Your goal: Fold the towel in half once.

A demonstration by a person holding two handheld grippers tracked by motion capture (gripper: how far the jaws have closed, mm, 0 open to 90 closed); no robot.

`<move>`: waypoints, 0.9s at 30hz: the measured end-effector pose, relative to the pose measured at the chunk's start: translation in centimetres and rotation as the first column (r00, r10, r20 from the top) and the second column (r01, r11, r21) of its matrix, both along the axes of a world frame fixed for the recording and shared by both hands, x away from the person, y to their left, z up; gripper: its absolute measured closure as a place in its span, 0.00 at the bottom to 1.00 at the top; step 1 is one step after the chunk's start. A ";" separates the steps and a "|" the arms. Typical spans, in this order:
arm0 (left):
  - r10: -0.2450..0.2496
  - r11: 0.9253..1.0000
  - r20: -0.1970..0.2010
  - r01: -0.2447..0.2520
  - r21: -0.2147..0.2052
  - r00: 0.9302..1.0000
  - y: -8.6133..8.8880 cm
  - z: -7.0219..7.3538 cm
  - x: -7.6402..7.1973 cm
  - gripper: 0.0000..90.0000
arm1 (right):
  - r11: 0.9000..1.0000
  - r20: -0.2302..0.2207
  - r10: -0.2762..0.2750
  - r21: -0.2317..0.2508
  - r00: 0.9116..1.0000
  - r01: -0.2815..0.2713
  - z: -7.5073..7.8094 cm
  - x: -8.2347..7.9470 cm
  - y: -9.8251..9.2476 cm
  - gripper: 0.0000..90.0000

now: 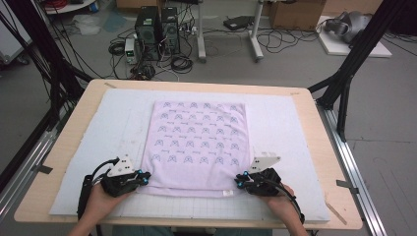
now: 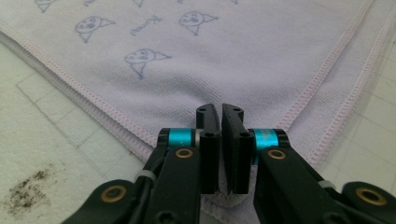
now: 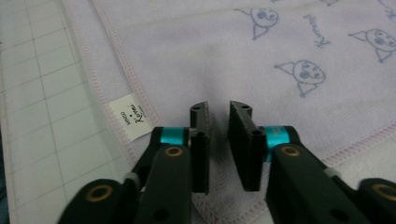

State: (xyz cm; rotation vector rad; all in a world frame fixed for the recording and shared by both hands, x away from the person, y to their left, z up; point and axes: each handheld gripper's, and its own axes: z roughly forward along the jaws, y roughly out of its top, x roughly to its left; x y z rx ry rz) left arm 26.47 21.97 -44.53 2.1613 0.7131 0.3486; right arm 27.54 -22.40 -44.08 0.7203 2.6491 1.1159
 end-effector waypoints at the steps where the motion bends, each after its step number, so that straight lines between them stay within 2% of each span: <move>1: 0.001 1.000 0.000 -0.001 0.001 1.000 0.0 0.0 0.0 0.97 | 1.000 -0.001 0.006 -0.003 1.000 -0.006 0.0 0.1 0.0 0.94; 4: 0.003 1.000 0.006 -0.003 0.000 1.000 0.1 0.2 0.0 0.97 | 1.000 -0.002 0.012 -0.013 1.000 -0.012 0.3 0.2 0.1 0.96; 11: 0.023 0.998 0.026 -0.022 -0.054 0.999 0.7 1.8 -0.2 0.97 | 1.000 0.016 0.009 0.020 1.000 -0.009 1.8 0.2 -0.3 0.96; 15: 0.021 0.998 0.044 -0.019 -0.055 0.999 0.9 2.8 -0.4 0.97 | 0.999 0.034 0.007 0.052 0.999 -0.009 3.1 0.2 -0.6 0.96; 19: 0.021 0.998 0.052 -0.018 -0.056 0.998 1.2 3.3 -0.8 0.97 | 0.998 0.052 0.009 0.069 0.999 -0.012 4.0 -0.3 -0.7 0.96; 22: 0.015 0.998 0.043 -0.013 -0.054 0.999 1.2 2.9 -1.2 0.97 | 0.998 0.047 0.019 0.064 0.999 -0.022 3.9 -0.7 -0.7 0.96; 27: 0.011 0.999 0.026 -0.009 -0.053 1.000 1.3 2.1 -1.5 0.97 | 0.998 0.005 0.020 0.063 1.000 -0.020 2.4 -1.0 -0.8 0.96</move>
